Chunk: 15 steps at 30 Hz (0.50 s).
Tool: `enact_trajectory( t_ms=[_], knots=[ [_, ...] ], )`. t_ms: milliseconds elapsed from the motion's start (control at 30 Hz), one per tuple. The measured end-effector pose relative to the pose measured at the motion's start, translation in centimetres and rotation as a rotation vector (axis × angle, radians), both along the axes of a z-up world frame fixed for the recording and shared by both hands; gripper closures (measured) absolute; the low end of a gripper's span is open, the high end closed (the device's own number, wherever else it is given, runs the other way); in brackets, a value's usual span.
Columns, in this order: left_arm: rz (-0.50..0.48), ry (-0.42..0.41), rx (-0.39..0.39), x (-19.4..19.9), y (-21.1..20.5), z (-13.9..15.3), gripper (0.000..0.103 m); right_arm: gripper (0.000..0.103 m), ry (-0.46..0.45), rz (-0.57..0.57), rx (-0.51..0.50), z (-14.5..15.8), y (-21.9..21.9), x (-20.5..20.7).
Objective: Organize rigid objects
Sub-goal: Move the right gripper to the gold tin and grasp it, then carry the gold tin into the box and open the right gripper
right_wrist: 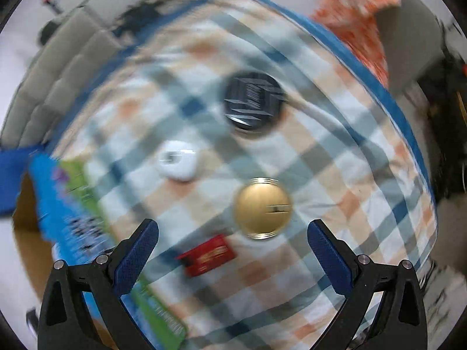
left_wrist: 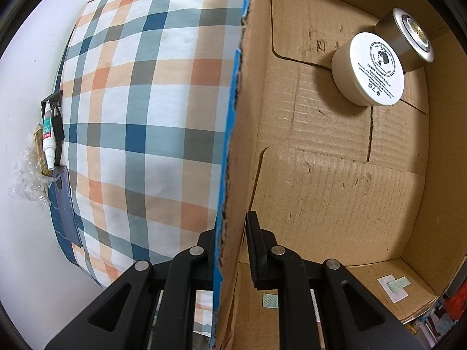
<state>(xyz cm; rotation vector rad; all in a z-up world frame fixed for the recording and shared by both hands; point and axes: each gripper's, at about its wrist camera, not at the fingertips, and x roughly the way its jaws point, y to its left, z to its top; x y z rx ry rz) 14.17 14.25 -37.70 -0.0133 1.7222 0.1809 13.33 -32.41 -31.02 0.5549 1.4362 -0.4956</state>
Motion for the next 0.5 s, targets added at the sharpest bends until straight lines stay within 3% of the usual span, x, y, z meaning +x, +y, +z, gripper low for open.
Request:
enact_trajectory(
  t_ms=[267, 367, 500],
  knots=[
    [-0.001, 0.001, 0.003, 0.1, -0.1, 0.1, 0.092, 0.002, 0.117, -0.061, 0.034, -6.4, -2.1, 0.2],
    [0.004, 0.002, 0.002, 0.2, -0.1, 0.1, 0.092, 0.011, 0.139, -0.062, 0.038, -7.5, -2.1, 0.4],
    [0.007, 0.0, 0.0, 0.2, -0.1, 0.2, 0.091, 0.032, 0.161, -0.06, 0.055, -8.5, -1.9, 0.6]
  ],
)
